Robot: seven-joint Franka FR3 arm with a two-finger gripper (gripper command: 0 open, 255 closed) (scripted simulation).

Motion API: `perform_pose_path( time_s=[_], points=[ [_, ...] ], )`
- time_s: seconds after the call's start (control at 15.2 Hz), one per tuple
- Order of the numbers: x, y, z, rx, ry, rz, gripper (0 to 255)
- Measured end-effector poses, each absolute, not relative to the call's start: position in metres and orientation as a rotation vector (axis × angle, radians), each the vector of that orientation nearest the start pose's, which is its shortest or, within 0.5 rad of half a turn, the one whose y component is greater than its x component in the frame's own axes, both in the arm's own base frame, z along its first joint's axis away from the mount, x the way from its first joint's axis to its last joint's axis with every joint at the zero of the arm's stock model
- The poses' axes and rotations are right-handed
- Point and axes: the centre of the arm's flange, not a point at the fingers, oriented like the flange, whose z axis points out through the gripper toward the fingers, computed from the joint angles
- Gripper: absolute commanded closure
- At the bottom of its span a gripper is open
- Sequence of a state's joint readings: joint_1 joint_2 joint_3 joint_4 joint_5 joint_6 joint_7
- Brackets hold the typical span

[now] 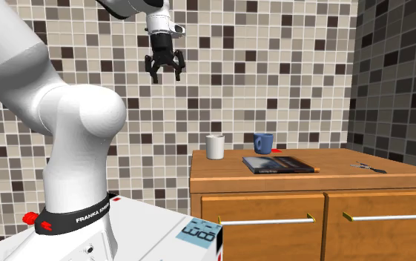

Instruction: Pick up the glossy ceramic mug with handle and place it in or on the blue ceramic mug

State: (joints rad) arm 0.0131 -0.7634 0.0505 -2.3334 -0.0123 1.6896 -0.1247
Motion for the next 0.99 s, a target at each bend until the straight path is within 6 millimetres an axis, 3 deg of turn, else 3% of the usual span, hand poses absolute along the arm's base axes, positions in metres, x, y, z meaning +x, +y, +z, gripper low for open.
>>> perform_pose_path(
  time_s=[0.26, 0.99],
  points=[
    [0.343, 0.019, 0.588, -3.175, -0.288, -0.185, 0],
    [0.432, -0.018, 0.480, -3.175, -0.323, -0.182, 0]
  ],
)
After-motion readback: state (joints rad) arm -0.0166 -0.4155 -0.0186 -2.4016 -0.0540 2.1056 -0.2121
